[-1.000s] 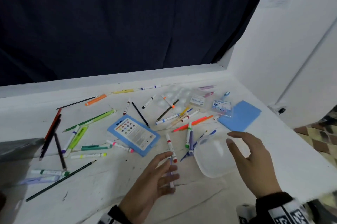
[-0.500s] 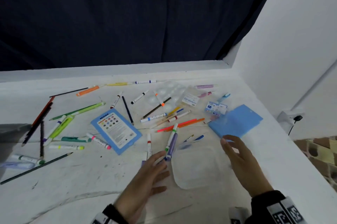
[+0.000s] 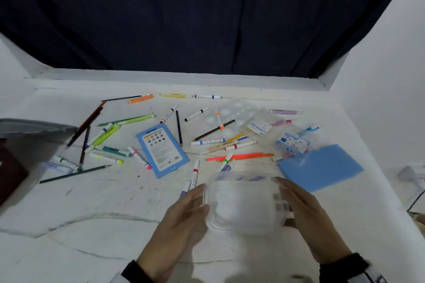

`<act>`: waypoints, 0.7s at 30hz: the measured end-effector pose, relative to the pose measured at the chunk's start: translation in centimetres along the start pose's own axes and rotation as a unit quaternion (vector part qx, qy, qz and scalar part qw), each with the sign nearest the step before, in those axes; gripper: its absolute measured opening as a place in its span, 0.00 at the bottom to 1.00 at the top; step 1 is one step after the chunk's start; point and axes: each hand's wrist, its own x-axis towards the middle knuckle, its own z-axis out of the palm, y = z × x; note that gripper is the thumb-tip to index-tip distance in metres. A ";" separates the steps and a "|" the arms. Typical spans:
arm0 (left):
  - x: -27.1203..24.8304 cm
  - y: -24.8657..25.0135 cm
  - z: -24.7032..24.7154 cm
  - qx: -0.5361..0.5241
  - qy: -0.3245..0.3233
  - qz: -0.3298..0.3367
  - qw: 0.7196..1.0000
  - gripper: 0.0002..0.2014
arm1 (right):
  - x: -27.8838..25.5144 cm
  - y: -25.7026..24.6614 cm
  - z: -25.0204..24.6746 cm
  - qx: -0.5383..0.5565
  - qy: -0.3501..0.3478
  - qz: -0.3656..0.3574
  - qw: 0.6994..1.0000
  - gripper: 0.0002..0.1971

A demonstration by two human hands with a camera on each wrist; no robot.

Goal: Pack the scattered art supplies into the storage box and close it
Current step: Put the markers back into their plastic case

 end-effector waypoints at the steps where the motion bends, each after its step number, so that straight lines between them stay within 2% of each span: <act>1: -0.3 0.3 -0.6 0.007 0.009 0.012 1.000 0.16 | 0.0 -0.4 0.5 0.011 -0.003 -0.008 1.000 0.13; 5: -1.4 1.5 -3.8 0.004 0.047 0.040 0.998 0.19 | -0.5 -1.8 3.5 0.038 -0.034 -0.027 0.998 0.15; 10: -2.5 2.0 -9.7 0.021 0.058 0.076 0.995 0.19 | -1.6 -2.9 9.1 0.054 -0.066 -0.032 0.996 0.14; 17: -2.9 1.0 -20.1 0.055 0.069 0.060 0.994 0.17 | -3.0 -3.4 18.7 0.043 -0.079 -0.024 0.996 0.13; 21: -2.1 -0.2 -24.7 0.065 0.047 0.040 0.996 0.17 | -3.1 -2.7 23.2 0.015 -0.084 -0.004 0.996 0.13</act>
